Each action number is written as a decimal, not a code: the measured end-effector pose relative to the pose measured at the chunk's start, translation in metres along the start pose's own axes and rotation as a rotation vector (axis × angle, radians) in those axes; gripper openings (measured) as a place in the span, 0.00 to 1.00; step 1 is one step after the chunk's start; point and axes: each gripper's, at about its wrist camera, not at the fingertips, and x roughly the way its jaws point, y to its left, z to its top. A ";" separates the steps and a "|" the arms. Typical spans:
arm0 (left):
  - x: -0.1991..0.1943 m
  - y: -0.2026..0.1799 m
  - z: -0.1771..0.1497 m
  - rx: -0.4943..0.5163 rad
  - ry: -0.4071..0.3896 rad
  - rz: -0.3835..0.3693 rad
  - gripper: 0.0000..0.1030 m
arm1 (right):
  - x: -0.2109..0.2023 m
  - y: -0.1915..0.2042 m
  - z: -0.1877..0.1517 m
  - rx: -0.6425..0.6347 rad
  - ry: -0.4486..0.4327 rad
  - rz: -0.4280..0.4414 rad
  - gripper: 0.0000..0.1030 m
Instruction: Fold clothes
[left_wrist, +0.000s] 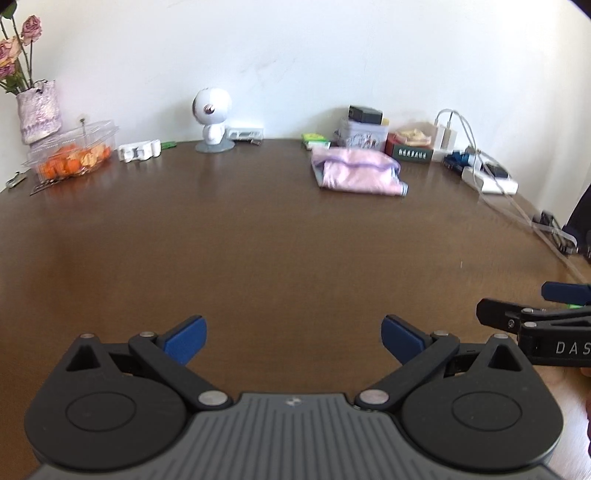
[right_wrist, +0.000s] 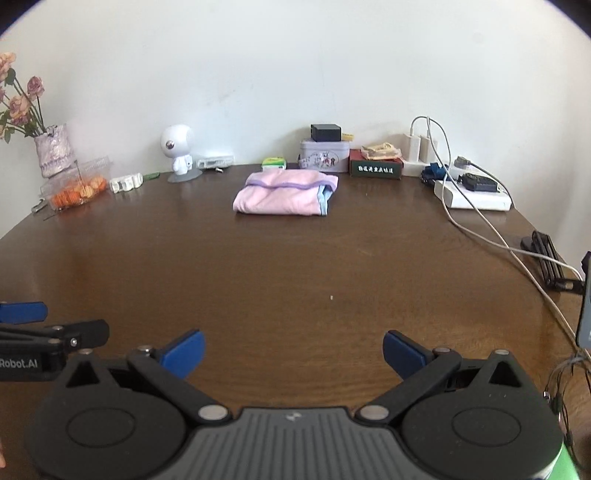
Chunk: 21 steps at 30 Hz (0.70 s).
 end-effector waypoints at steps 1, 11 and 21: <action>0.007 0.002 0.011 -0.004 -0.005 -0.013 0.99 | 0.004 -0.004 0.009 0.007 -0.011 0.013 1.00; 0.136 0.004 0.125 -0.075 0.003 -0.102 0.99 | 0.097 -0.059 0.132 0.085 -0.039 0.091 0.86; 0.277 0.020 0.177 -0.336 0.223 -0.174 0.86 | 0.245 -0.103 0.187 0.309 0.190 0.245 0.63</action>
